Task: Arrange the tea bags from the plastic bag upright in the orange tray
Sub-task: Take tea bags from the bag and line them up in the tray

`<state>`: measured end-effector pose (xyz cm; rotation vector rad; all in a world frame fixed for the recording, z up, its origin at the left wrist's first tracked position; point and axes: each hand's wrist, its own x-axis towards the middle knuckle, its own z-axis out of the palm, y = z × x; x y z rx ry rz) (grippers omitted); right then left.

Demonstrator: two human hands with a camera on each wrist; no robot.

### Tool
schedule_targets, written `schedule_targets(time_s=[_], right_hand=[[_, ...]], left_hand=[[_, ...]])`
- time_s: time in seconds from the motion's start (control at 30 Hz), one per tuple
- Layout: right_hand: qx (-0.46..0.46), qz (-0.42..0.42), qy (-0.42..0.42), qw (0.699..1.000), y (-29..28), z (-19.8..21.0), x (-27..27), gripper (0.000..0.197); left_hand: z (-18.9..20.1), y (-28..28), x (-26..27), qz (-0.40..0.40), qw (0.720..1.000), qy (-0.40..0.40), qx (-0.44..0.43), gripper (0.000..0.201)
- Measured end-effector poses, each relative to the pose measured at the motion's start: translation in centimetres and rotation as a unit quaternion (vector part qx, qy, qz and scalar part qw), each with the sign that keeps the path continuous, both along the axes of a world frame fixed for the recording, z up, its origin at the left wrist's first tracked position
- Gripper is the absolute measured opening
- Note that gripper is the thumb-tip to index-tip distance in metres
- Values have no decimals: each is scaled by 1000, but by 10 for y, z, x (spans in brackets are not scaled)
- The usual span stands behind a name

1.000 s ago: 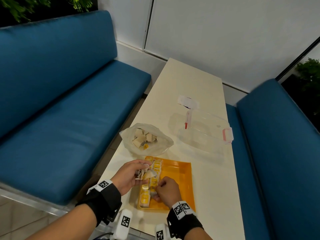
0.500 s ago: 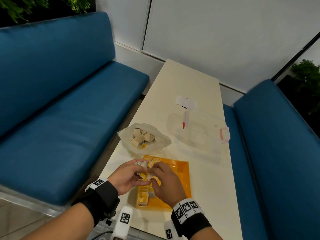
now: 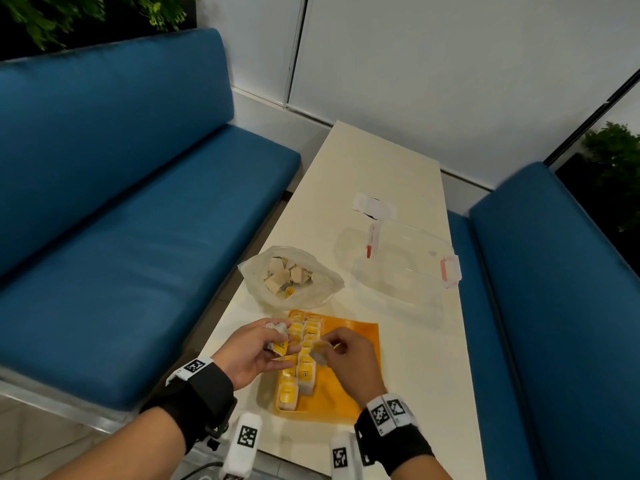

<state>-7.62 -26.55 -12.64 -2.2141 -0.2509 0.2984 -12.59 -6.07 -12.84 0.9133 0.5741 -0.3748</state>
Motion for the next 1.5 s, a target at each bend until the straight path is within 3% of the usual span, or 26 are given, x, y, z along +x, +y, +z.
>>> schedule_targets(time_s=[0.07, 0.13, 0.47, 0.73, 1.03, 1.5], right_hand=[[59, -43, 108, 991, -6, 7, 7, 12], [78, -40, 164, 983, -12, 12, 9, 15], [64, -7, 222, 973, -19, -8, 3, 14], [1, 28, 256, 966, -11, -24, -8, 15], [-9, 7, 263, 965, 1, -48, -16, 20], [-37, -44, 248, 967, 15, -46, -19, 27]], left_hand=[[-1, 1, 0, 5, 1000, -1, 1, 37], [-2, 1, -1, 9, 1000, 0, 2, 36], [-2, -2, -3, 14, 1000, -8, 23, 34], [-4, -9, -5, 8, 999, -3, 45, 33], [-3, -15, -8, 11, 997, 0, 80, 30], [-2, -17, -9, 12, 996, 0, 92, 29]])
